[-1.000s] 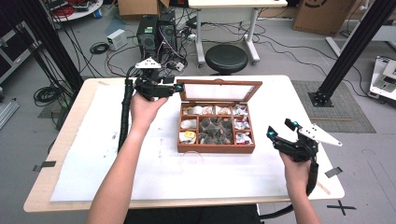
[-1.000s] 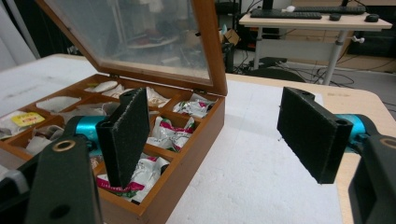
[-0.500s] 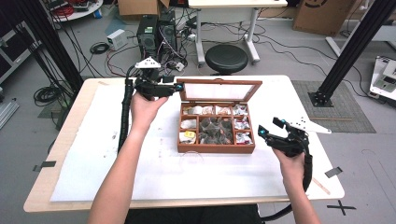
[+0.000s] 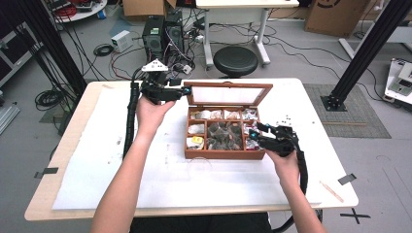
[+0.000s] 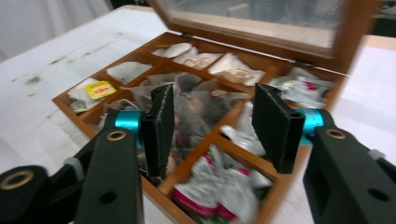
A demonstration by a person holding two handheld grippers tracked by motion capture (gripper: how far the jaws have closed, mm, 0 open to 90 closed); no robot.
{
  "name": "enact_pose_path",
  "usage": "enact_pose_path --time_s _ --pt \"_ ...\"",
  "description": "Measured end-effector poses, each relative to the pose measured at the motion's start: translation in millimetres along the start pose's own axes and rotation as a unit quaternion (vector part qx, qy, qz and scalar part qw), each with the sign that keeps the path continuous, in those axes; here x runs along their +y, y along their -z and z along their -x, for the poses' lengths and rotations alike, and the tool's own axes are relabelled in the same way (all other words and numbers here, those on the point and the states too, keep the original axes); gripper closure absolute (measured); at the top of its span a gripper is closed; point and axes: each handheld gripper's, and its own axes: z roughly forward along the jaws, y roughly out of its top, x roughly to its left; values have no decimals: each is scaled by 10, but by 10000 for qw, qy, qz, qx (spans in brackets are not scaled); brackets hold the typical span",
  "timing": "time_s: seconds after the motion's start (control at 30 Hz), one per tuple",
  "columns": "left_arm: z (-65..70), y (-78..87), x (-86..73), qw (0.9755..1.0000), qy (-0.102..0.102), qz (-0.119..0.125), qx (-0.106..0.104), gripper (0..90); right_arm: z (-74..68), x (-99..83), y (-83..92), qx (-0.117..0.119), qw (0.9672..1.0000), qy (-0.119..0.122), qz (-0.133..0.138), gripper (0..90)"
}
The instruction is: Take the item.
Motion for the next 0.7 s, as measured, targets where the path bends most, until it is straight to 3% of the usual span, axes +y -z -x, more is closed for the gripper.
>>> enact_pose_path --time_s 0.27,0.7 --pt "18 -7 6 10000 -36 4 54 432 -166 90 -346 260 9990 -45 -362 549" --pt "17 -11 8 10000 -78 -8 49 433 -311 181 -662 183 9959 -150 -869 615"
